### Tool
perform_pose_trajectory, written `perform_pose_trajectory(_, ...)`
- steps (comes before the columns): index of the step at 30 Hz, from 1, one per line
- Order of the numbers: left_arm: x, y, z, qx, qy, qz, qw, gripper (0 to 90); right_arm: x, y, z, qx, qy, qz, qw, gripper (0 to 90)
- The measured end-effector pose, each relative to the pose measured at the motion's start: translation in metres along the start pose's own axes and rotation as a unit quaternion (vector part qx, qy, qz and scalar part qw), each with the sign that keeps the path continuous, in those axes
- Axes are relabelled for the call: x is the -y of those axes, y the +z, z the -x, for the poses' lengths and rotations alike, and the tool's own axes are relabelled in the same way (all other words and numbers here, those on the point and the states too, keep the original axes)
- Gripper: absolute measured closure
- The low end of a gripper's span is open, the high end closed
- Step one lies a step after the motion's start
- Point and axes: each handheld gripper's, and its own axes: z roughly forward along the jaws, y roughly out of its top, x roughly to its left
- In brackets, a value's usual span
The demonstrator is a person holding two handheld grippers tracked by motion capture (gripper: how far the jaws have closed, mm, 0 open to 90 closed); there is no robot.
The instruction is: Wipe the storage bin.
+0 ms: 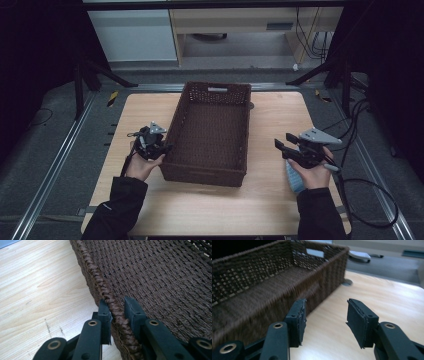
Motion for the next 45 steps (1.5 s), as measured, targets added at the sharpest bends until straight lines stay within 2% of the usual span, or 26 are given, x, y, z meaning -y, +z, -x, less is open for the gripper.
perform_pose_trajectory(5, 0.004, -0.003, -0.001, 0.004, 0.002, 0.002, 1.0000, 75.3, -0.017, 0.029, -0.011, -0.019, -0.004, -0.003, 0.9998, 49.5)
perform_pose_trajectory(12, 0.004, -0.003, -0.002, 0.002, 0.005, 0.007, 1.0000, 73.7, -0.027, 0.064, -0.019, -0.037, -0.001, -0.009, 0.9993, 49.4)
perform_pose_trajectory(15, 0.004, -0.004, -0.003, -0.004, 0.003, 0.009, 0.9999, 69.6, -0.027, 0.073, -0.020, -0.040, 0.000, -0.014, 0.9991, 49.4)
perform_pose_trajectory(17, 0.004, -0.004, -0.004, -0.008, -0.003, 0.012, 0.9999, 61.8, -0.028, 0.079, -0.020, -0.036, -0.004, -0.018, 0.9992, 49.5)
perform_pose_trajectory(21, 0.004, -0.006, -0.006, -0.008, -0.008, 0.017, 0.9998, 55.0, -0.031, 0.087, -0.018, -0.040, 0.005, -0.015, 0.9991, 49.8)
perform_pose_trajectory(27, 0.005, -0.015, -0.002, -0.011, -0.006, 0.030, 0.9995, 52.1, -0.030, 0.101, -0.019, -0.045, -0.001, -0.024, 0.9987, 52.2)
perform_pose_trajectory(29, 0.006, -0.020, 0.001, -0.015, -0.007, 0.037, 0.9992, 52.0, -0.028, 0.105, -0.019, -0.044, -0.004, -0.027, 0.9986, 53.7)
perform_pose_trajectory(32, 0.011, -0.026, 0.003, -0.010, -0.010, 0.044, 0.9989, 52.5, -0.027, 0.108, -0.020, -0.047, -0.003, -0.028, 0.9985, 55.0)
perform_pose_trajectory(35, 0.017, -0.027, 0.004, -0.007, -0.012, 0.039, 0.9992, 56.2, -0.026, 0.111, -0.021, -0.049, -0.009, -0.035, 0.9982, 56.2)
perform_pose_trajectory(38, 0.021, -0.027, 0.003, 0.008, -0.020, 0.040, 0.9990, 58.9, -0.026, 0.115, -0.021, -0.051, -0.009, -0.040, 0.9979, 59.4)
perform_pose_trajectory(41, 0.022, -0.027, 0.004, 0.017, -0.019, 0.043, 0.9987, 64.2, -0.026, 0.118, -0.024, -0.052, -0.008, -0.043, 0.9977, 63.6)
perform_pose_trajectory(45, 0.021, -0.027, 0.006, 0.004, -0.014, 0.040, 0.9991, 68.1, -0.026, 0.117, -0.026, -0.046, -0.008, -0.047, 0.9978, 64.6)
